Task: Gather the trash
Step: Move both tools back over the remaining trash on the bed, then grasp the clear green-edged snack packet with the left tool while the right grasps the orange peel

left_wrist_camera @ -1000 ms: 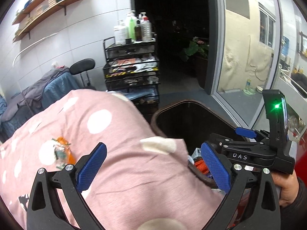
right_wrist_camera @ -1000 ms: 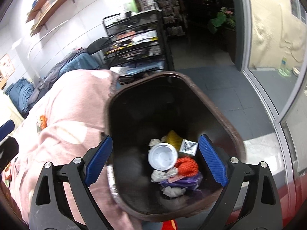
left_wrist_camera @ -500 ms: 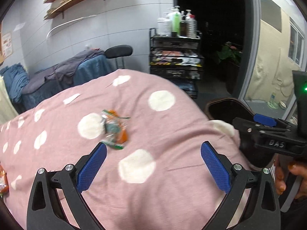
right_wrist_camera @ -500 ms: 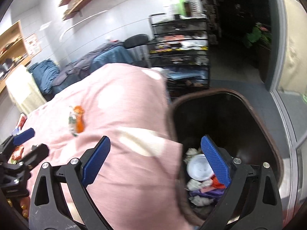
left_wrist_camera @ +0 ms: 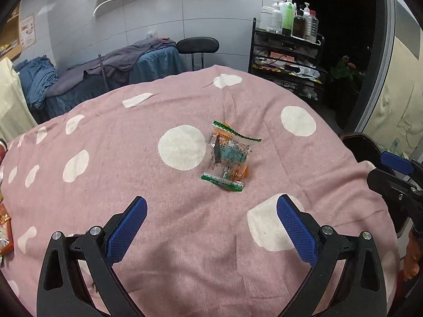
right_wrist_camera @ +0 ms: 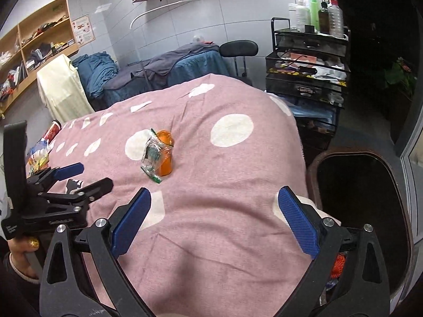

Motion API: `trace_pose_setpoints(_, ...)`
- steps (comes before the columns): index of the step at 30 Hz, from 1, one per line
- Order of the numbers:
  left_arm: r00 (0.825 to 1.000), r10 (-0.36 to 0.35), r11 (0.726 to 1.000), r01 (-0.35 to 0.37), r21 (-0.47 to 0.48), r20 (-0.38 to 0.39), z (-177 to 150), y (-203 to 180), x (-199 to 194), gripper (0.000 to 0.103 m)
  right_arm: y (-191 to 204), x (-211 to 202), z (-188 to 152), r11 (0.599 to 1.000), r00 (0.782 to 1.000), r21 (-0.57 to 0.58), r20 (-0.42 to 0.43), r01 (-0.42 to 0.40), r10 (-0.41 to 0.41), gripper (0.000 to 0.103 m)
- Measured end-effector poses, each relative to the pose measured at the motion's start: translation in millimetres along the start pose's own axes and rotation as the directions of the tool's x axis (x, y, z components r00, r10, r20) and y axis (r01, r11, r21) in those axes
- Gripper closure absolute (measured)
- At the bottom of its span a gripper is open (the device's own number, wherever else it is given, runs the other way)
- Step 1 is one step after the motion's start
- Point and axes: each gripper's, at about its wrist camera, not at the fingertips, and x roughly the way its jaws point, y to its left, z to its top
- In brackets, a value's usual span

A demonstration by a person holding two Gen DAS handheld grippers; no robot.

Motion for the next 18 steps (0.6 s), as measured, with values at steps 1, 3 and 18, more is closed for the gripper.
trace_pose_setpoints(1,1.0,-0.002,1.0,0.002,0.009,-0.006,1.3,-1.4,4.5,0.006,1.5,1.9,0.6,1.0,1.0,0.002,-0.006,-0.001,0.001,0.007)
trace_pose_setpoints(3,1.0,0.002,1.0,-0.001,0.027,-0.025,7.7,-3.8,17.5,0.006,1.9,5.2,1.0,1.0,1.0,0.015,-0.026,-0.001,0.001,0.007)
trace_pose_setpoints(18,0.976,0.052,0.992,-0.026,0.122,-0.212,32.9,-7.8,91.5,0.038,0.3,9.4,-0.7,0.999,0.998,0.022,-0.043,-0.043,0.043,0.007)
